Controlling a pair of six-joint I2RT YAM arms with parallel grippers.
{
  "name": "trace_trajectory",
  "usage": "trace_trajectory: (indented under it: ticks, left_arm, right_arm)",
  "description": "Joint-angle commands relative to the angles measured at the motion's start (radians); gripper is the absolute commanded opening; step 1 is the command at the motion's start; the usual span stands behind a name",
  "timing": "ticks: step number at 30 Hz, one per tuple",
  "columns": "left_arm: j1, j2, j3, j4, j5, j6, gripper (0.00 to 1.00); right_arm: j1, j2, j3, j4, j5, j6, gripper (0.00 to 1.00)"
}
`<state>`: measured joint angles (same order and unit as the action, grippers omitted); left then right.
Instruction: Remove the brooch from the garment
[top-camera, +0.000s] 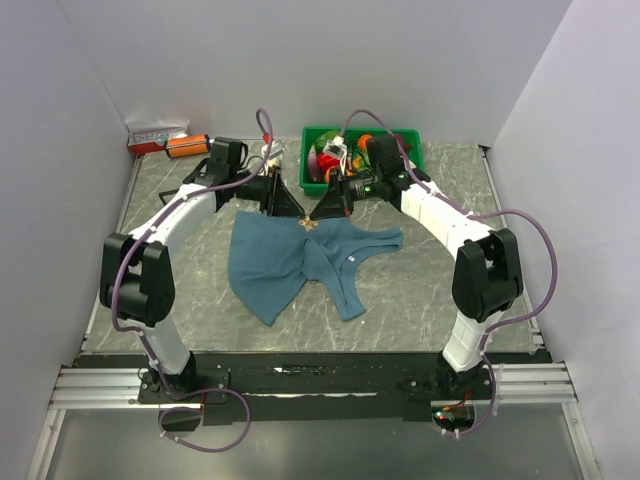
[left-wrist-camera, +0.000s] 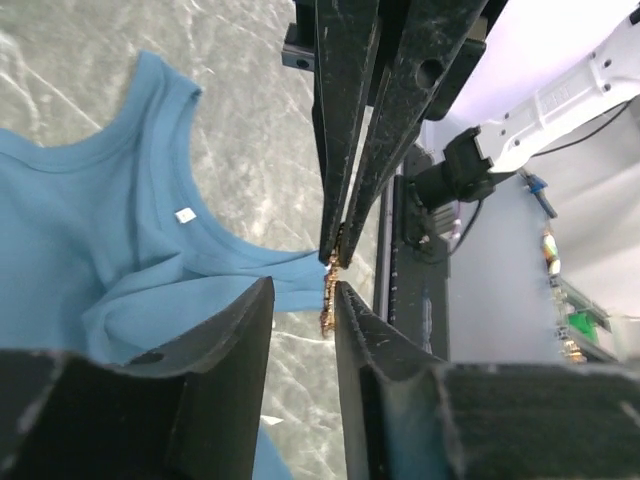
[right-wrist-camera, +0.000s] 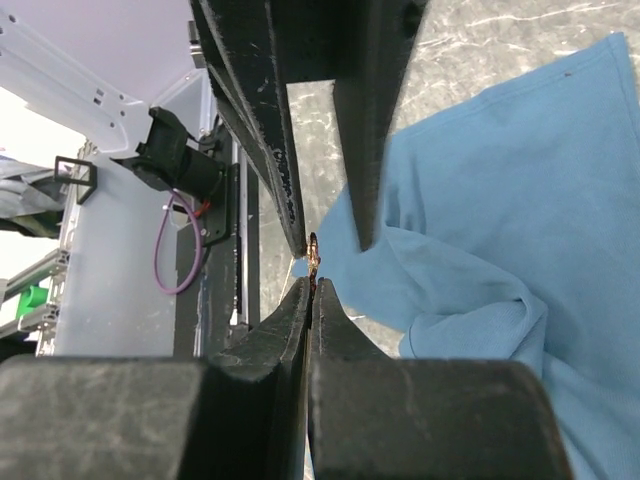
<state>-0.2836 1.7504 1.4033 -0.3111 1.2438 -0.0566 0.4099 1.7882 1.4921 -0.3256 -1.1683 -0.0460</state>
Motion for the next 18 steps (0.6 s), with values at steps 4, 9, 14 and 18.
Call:
trace_trajectory:
  ticks: [4, 9, 14, 18]
  left_arm:
    - [0.026, -0.094, 0.077, -0.051, 0.0, 0.069, 0.48]
    - [0.023, -0.108, 0.049, 0.05, 0.039, -0.011, 0.6]
    - [0.015, -0.109, 0.013, 0.131, 0.048, -0.063, 0.6]
    - [0.008, -0.123, 0.014, 0.097, 0.029, -0.039, 0.62]
  right_arm:
    - [-0.046, -0.036, 0.06, 0.117, -0.126, 0.193, 0.0]
    - [-0.066, 0.068, 0.337, -0.122, -0.179, 0.135, 0.0]
    - [-0.066, 0.085, 0.347, -0.098, -0.142, 0.149, 0.0]
    - [-0.065, 0.073, 0.313, -0.053, -0.107, 0.181, 0.0]
